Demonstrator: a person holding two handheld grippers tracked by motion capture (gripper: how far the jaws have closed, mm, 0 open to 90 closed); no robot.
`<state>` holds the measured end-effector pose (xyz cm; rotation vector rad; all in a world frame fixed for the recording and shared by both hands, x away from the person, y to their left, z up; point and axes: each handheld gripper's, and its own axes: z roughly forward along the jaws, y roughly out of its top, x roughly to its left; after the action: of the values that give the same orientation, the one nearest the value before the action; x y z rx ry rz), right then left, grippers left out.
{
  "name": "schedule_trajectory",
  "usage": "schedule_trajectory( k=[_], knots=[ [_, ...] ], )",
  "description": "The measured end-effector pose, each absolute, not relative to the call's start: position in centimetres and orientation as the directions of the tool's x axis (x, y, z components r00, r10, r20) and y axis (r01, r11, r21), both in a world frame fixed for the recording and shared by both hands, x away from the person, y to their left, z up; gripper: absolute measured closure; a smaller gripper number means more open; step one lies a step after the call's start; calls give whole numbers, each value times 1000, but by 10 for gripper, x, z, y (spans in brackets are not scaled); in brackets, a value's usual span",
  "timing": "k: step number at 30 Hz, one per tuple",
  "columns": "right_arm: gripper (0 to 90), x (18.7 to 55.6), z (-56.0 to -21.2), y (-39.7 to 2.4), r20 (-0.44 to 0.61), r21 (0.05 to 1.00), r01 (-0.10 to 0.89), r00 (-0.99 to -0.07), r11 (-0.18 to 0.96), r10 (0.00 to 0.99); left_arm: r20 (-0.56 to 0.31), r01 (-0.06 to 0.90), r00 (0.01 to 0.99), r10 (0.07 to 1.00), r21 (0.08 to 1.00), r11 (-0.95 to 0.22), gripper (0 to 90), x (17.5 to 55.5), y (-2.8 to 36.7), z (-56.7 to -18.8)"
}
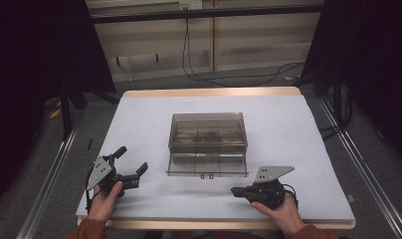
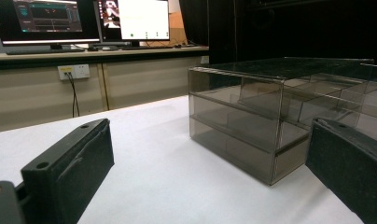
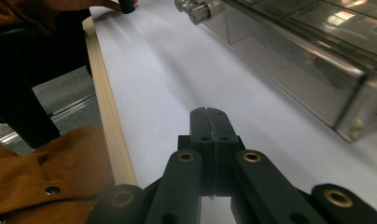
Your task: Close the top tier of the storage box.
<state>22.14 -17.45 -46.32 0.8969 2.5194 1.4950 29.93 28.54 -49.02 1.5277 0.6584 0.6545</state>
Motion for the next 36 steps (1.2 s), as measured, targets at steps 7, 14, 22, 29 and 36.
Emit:
schedule_trajectory(
  k=[7,14,22,29,36],
  knots=[
    [900,223,-465,-159,222,823,433,-841,368,493,18,27,671,741,998,-48,10,299,285,-490],
    [900,227,-463,-149,221,831,420,-851,365,476,20,25,672,740,998,-50,10,299,286,-490],
    [900,231,-462,-142,221,835,415,-854,361,471,19,25,670,742,999,-48,10,299,286,-490],
    [900,235,-458,-138,219,844,407,-857,350,467,13,26,668,744,999,-41,10,299,285,-490],
    [900,239,-452,-134,217,852,397,-860,340,461,12,26,668,744,999,-40,10,299,285,-490]
  ],
)
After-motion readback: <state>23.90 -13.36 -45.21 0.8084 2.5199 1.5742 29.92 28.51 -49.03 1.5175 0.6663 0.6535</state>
